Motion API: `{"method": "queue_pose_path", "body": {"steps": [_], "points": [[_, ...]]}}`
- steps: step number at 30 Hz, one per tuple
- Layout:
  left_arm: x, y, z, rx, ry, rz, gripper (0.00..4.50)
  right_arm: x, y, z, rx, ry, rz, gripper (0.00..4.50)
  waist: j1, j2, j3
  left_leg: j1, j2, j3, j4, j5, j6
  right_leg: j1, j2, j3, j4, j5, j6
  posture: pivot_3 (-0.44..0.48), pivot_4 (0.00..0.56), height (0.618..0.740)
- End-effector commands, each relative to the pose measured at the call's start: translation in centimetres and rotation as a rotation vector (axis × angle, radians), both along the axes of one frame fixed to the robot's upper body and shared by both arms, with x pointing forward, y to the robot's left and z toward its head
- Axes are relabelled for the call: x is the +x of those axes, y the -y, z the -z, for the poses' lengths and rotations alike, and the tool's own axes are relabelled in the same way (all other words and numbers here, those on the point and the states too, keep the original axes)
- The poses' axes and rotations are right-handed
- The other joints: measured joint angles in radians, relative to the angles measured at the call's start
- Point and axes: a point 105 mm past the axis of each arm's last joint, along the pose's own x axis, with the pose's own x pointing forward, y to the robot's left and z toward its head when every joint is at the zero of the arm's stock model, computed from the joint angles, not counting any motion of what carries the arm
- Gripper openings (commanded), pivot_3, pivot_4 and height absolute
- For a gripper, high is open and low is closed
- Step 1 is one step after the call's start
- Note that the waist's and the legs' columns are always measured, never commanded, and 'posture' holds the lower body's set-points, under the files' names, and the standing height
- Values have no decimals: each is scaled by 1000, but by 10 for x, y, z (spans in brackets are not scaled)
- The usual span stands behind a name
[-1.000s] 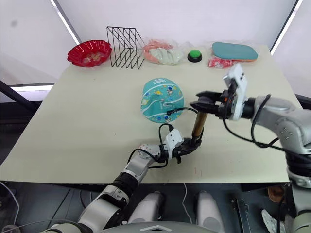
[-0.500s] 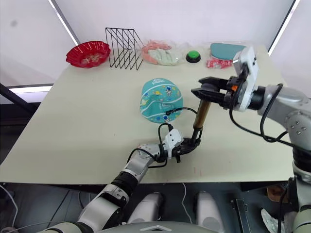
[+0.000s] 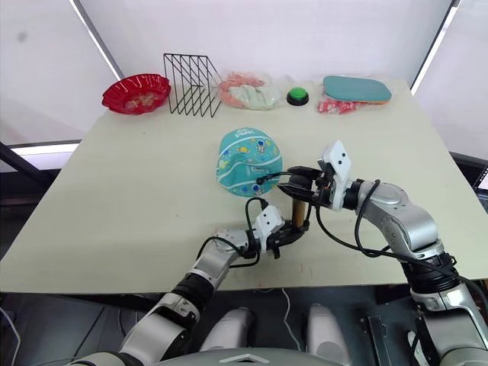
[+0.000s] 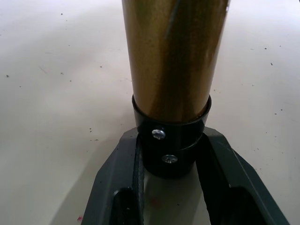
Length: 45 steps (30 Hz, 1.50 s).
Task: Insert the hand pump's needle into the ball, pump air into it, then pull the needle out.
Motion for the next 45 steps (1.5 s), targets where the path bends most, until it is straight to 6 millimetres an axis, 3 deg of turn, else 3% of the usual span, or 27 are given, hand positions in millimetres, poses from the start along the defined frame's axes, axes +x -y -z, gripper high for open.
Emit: {"method": "queue_pose_path", "body": {"steps": [1,8,11,13,16,18,24,29,32,35,39,45], "points": [[-12,-12,24,44,-97,-12,1069,7,22,12,-93,-60,84,1979,-1,0,0,0,0,0,0,0,0,0,0,0,0,0,0,0,150,740],[-12,-13,25,48,-105,-10,1069,3,37,-93,25,106,75,1978,7,5,13,-8,-1,0,0,0,0,-6,-1,0,0,0,0,0,150,740],[-12,-13,26,48,-109,-6,1068,-4,47,-139,59,167,69,1978,15,9,18,-21,-3,0,3,0,0,-19,-2,1,2,3,-4,0,150,740],[-12,-13,27,48,-110,-4,1068,-8,52,-161,74,184,70,1978,16,9,20,-22,-5,0,4,0,0,-19,-3,1,2,4,-4,0,150,740],[-12,-13,27,47,-110,-2,1068,-10,54,-172,82,182,74,1978,16,8,21,-22,-5,0,4,0,0,-20,-4,0,1,3,-5,0,150,740],[-13,-12,27,44,-111,1,1068,-7,52,-162,58,163,82,1978,15,8,22,-23,-5,0,4,0,0,-20,-4,0,0,3,-5,0,150,740],[-14,-10,27,42,-109,4,1068,0,41,-72,-117,37,92,1978,13,4,14,-18,-5,1,4,0,1,-15,-4,1,1,1,-1,0,150,740],[-14,-11,28,40,-109,-1,1067,3,35,-24,-134,-43,83,1978,10,-1,7,-14,-4,2,4,0,1,-13,-3,1,2,1,0,0,150,740],[-13,-11,27,38,-105,-10,1067,2,31,30,-191,-129,82,1978,9,-3,5,-7,-3,2,2,0,1,-7,-2,1,2,0,0,0,150,740],[-14,-12,27,37,-104,-12,1067,2,26,55,-195,-182,83,1978,7,-2,2,0,-1,2,-1,-1,1,0,-1,1,0,0,0,0,150,740],[-14,-12,26,37,-103,-15,1063,3,24,60,-186,-184,84,1978,6,0,-1,1,0,2,-1,-1,1,0,-1,2,0,0,0,0,150,740],[-14,-13,26,37,-105,-18,1063,10,28,-12,-82,-12,82,1978,7,0,0,0,0,2,-1,-1,1,-1,0,1,0,0,0,0,150,740]]}}
